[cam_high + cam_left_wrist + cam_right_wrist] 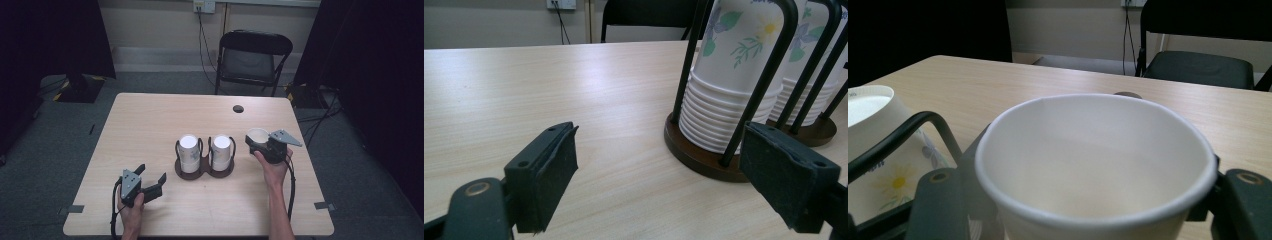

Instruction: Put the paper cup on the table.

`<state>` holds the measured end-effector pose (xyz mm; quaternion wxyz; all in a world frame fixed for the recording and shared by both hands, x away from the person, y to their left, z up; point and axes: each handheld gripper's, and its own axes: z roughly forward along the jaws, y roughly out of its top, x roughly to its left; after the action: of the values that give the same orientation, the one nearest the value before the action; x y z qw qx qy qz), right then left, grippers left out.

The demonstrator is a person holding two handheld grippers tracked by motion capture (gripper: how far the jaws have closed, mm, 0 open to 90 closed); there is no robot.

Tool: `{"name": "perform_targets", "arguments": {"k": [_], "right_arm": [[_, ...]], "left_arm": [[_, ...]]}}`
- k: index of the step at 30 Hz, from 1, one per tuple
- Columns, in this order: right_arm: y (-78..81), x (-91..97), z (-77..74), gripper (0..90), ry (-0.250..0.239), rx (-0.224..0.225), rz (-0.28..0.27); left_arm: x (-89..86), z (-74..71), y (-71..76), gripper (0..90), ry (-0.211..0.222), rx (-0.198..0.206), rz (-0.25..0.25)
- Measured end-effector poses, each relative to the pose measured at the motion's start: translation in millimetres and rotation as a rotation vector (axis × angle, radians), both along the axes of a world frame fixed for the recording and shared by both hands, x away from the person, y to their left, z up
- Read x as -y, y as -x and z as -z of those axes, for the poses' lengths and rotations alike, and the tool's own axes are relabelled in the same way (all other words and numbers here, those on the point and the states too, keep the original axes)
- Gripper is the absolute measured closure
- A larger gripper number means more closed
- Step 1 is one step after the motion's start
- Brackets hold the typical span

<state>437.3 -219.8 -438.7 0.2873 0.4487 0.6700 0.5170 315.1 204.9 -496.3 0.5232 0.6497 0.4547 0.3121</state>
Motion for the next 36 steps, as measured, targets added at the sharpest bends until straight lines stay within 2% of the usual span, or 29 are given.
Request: {"name": "perform_targets", "arguments": {"k": [10, 13, 15, 17, 20, 23, 25, 30, 36], "right_arm": [[-18.2, 5.4, 11.2, 28.5, 0.016, -0.024, 0.028], [-25.5, 6.0, 18.5, 28.5, 0.019, -0.047, 0.043], [-28.7, 5.1, 23.7, 28.5, -0.003, -0.064, 0.036], [-31.4, 2.2, 29.3, 28.4, 0.019, -0.078, 0.042], [-35.0, -0.1, 35.8, 27.3, 0.024, -0.100, 0.045], [-38.8, 1.4, 38.9, 25.7, 0.000, -0.123, 0.050], [-39.4, 1.7, 39.0, 24.6, 0.012, -0.122, 0.051], [-40.4, 3.1, 42.9, 24.1, 0.019, -0.158, 0.048], [-37.7, 1.3, 46.6, 25.0, 0.051, -0.164, 0.037]], "left_arm": [[-1.3, 0.1, 0.3, 15.8, 0.012, 0.003, 0.008], [-0.7, 0.1, 0.8, 16.5, 0.006, 0.008, 0.013], [0.3, 0.1, 1.3, 17.0, -0.004, 0.013, 0.016], [0.2, 0.2, 1.4, 16.9, 0.000, 0.012, 0.014], [-1.1, 0.3, 1.4, 16.7, 0.012, 0.015, 0.015], [0.1, 0.2, 1.9, 16.7, 0.001, 0.020, 0.015], [0.7, 0.1, 1.9, 16.8, -0.011, 0.020, 0.021], [-0.8, 0.3, 1.9, 16.7, 0.007, 0.021, 0.023], [-1.5, 0.3, 1.7, 16.7, 0.012, 0.018, 0.025]]}}
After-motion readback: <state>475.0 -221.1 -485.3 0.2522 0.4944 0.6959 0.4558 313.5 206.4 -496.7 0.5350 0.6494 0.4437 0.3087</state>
